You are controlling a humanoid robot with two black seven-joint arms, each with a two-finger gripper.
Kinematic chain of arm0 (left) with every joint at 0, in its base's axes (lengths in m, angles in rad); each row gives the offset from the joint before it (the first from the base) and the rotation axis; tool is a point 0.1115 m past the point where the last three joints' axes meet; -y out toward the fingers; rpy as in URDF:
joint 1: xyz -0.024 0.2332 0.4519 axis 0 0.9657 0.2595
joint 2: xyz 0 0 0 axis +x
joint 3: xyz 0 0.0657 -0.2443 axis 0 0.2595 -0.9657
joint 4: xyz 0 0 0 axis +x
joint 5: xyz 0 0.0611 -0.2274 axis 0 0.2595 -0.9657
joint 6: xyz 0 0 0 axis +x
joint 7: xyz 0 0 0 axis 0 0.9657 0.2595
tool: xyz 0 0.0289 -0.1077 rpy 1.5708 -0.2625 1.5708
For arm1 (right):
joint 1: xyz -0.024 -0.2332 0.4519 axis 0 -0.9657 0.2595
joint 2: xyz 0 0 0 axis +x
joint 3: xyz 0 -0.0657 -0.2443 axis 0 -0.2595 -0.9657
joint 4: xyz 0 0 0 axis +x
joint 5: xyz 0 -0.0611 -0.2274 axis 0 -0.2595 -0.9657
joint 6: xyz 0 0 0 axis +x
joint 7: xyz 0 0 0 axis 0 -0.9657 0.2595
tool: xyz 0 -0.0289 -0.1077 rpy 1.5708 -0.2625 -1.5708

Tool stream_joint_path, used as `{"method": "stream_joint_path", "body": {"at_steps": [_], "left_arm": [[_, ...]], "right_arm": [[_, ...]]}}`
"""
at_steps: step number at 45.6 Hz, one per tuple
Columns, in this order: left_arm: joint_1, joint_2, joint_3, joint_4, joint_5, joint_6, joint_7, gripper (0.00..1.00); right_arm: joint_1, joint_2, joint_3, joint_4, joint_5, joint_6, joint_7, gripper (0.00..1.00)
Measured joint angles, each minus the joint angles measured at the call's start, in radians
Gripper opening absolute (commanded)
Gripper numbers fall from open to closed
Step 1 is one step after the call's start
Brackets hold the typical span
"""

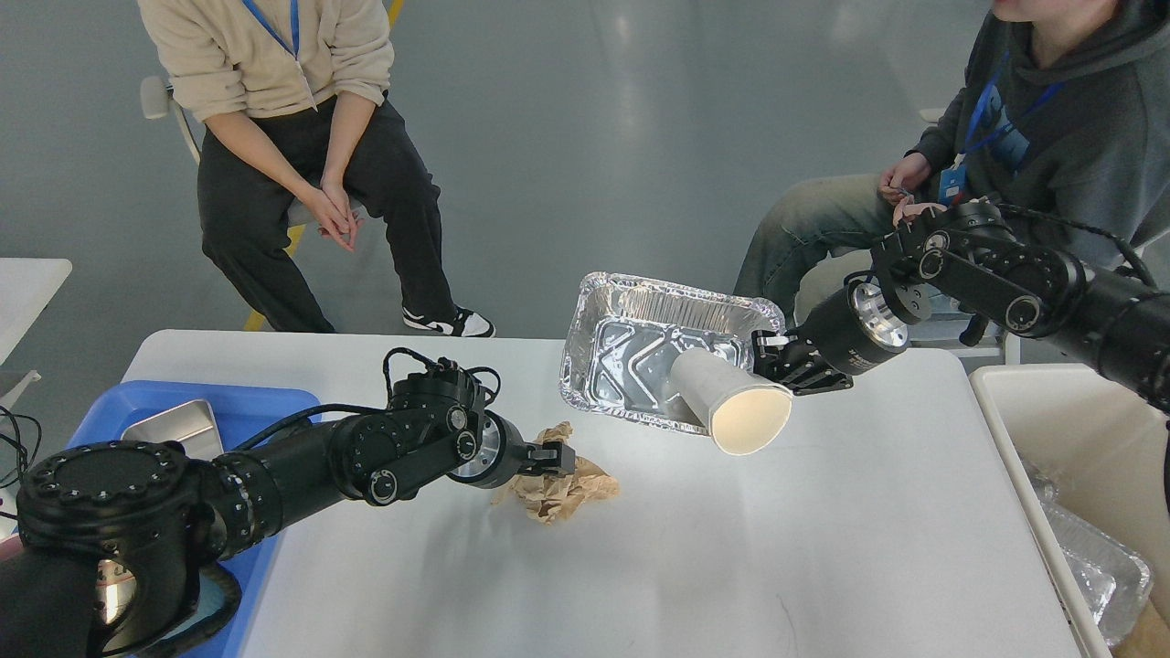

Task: Tidy desktop
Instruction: 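Reach the left gripper to the crumpled beige cloth and grasp it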

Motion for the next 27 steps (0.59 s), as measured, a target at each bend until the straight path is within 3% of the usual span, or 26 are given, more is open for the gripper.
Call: {"method": "stream_joint_path", "body": {"at_steps": [16, 21, 24, 27], "left_arm": [[0.018, -0.03, 0.049, 0.005, 0.026, 0.029, -0.006, 0.59], [0.023, -0.037, 0.06, 0.012, 0.029, 0.05, -0.007, 0.34], [0.024, -0.039, 0.063, 0.014, 0.029, 0.055, -0.007, 0.1], [0.025, -0.04, 0.064, 0.014, 0.029, 0.056, -0.009, 0.03]], "right_arm": [[0.0, -0.001, 0.001, 0.001, 0.0, 0.0, 0.0, 0.0], [0.0, 0.0, 0.002, 0.001, 0.0, 0.0, 0.0, 0.0], [0.0, 0.0, 0.002, 0.001, 0.0, 0.0, 0.0, 0.0], [0.0, 0.0, 0.002, 0.001, 0.0, 0.0, 0.0, 0.0]]}}
